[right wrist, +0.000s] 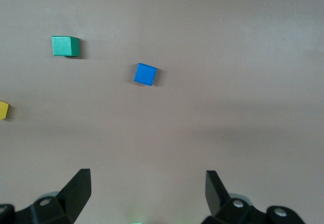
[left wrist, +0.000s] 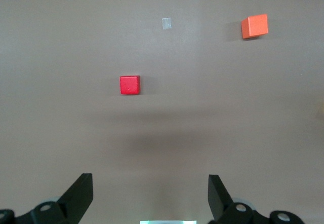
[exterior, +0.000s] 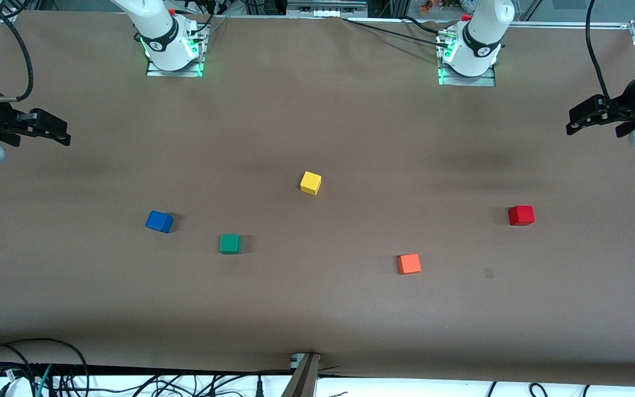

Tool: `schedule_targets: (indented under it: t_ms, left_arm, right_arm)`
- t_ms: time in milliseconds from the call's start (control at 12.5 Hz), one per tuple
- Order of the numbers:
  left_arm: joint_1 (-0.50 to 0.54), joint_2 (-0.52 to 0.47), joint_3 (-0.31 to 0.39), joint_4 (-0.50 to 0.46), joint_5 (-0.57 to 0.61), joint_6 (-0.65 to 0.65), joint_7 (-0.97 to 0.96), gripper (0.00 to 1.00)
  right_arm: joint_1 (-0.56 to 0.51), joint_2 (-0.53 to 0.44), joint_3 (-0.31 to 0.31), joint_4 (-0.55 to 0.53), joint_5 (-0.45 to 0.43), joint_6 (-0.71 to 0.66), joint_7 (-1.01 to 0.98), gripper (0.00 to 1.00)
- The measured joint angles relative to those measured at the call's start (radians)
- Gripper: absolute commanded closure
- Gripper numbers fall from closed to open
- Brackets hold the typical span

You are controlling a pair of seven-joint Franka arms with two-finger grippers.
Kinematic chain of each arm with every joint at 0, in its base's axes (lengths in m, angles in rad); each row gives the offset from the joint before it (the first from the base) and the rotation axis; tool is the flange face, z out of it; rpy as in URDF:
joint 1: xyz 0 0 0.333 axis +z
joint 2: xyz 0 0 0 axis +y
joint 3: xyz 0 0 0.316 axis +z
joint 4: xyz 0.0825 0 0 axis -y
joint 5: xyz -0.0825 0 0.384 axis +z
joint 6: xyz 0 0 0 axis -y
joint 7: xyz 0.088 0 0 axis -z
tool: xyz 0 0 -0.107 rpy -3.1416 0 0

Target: Pass red block to right arm, stack on blue

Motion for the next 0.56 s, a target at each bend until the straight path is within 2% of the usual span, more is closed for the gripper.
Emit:
schedule_targets:
  t_ms: [561]
  left_arm:
    - [0.003,0.009,0.005,0.0,0.0,0.001,-0.001,0.0]
  right_arm:
    - [0.0,0.0,0.0,0.0,0.0,0.0,0.0,0.0]
